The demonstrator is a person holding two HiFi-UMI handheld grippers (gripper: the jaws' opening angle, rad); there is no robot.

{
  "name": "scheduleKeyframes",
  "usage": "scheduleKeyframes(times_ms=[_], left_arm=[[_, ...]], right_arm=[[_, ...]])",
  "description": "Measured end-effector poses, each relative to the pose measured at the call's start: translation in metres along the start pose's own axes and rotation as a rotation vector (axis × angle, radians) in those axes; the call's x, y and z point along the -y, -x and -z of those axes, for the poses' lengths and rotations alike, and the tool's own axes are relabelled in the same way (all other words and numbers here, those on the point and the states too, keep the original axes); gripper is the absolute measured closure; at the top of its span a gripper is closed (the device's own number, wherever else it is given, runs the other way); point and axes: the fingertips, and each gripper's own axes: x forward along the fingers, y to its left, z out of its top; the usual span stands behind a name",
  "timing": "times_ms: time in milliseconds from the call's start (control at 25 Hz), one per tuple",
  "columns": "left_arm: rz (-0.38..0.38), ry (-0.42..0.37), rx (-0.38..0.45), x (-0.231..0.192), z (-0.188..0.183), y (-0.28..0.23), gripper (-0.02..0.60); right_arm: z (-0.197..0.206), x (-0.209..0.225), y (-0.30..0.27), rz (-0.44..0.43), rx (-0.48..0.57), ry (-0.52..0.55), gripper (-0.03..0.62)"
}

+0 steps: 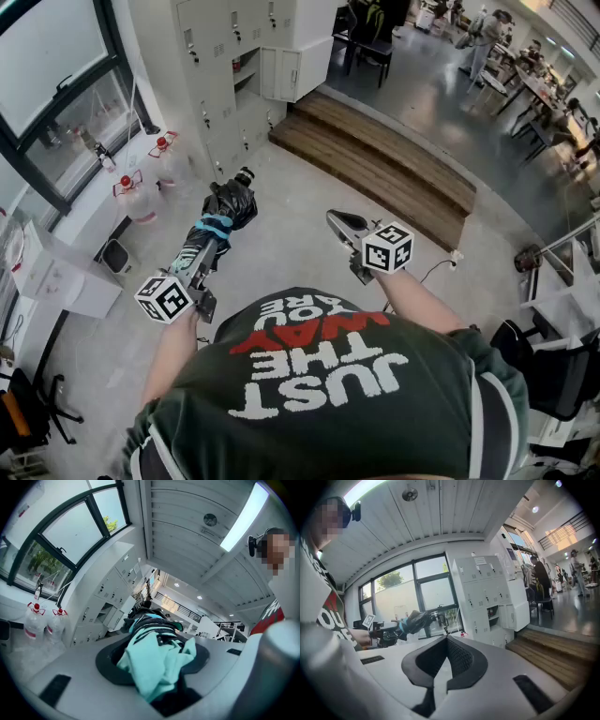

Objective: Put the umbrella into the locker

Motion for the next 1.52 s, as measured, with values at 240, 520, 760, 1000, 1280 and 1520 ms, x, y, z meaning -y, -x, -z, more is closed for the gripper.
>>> scheduleKeyframes(times_ms=[240,520,760,1000,1280,1520], left_arm=[[0.004,-0.001,0.004,-0.001,0.001,-0.001,0.368],[-0.001,0.008,0.001,0.003,0.005,-0.010,0.368],[-0.009,0.015,0.006,0.012,0.008,-0.028,0.368],[-0.004,0.052,0.024,0.042,0.023,-0.074,0.368],[0.028,0.092,0.038,0.085,0.048,-0.119,0.368],[0.041,0.150,0.018,0.100,0.064,-0.149,0.368]], right_arm=[[0.000,0.003,-0.001,-0.001,0.005,0.004,0.560],[-0.005,0.013,0.003,0.011,0.007,0.008,0.560],[-0.011,0.034,0.015,0.027,0.013,0.003,0.560],[-0.019,0.078,0.055,0.035,0.009,0.003,0.559],[-0.011,0.121,0.106,0.037,0.006,-0.007,0.559],[-0.004,0.149,0.116,0.037,0.004,-0.033,0.559]])
